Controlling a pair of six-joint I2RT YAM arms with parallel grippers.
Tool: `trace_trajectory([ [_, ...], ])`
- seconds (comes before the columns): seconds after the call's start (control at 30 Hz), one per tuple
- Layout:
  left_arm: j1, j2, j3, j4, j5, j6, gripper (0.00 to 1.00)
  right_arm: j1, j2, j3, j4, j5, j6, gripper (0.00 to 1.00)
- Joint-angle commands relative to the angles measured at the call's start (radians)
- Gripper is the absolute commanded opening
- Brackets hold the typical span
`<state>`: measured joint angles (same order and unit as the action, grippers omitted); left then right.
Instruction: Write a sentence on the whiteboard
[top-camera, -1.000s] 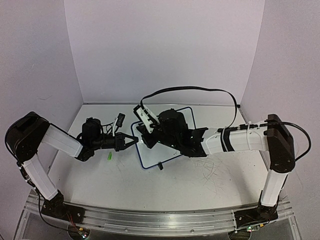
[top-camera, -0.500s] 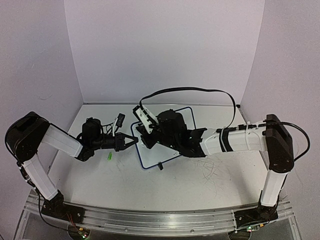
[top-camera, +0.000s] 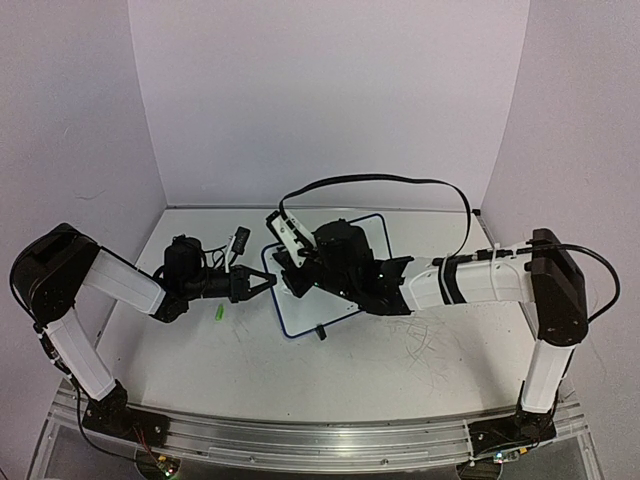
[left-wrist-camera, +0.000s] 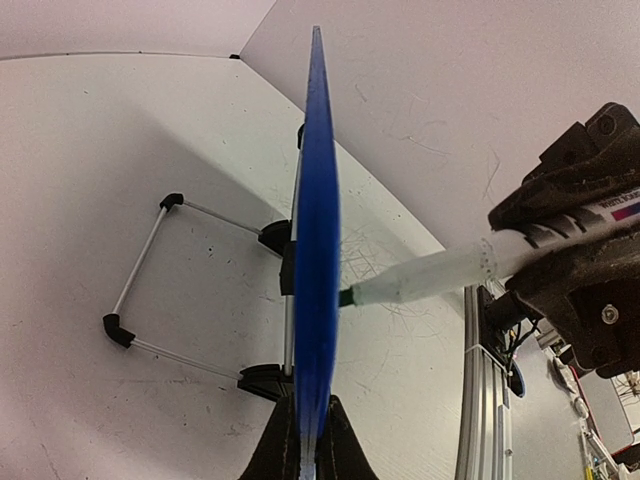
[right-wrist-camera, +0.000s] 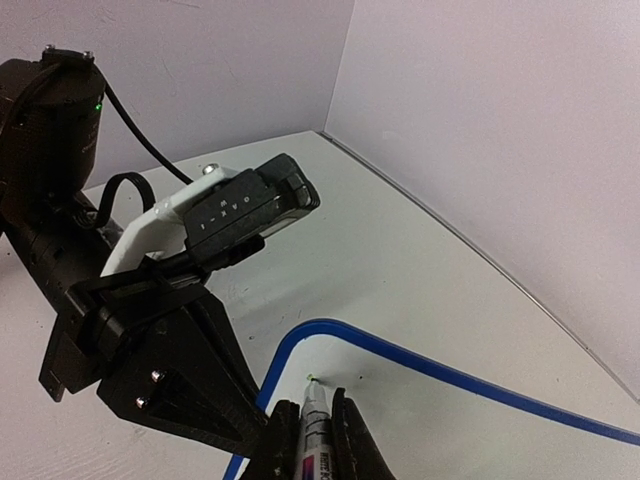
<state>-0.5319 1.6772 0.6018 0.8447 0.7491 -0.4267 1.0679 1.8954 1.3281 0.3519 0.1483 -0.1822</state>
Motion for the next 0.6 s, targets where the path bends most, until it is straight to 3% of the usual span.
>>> trace_trajectory([
  [0.0,-0.006,-0.002,0.026,-0.003,0.035,0.005,0.0,0.002,-0.009,-0.013,0.025,0.038,0.012,0.0],
  [0.57,-0.006,-0.009,0.019,-0.006,0.03,0.005,0.0,0.001,-0.014,-0.061,0.024,0.046,0.031,0.0],
])
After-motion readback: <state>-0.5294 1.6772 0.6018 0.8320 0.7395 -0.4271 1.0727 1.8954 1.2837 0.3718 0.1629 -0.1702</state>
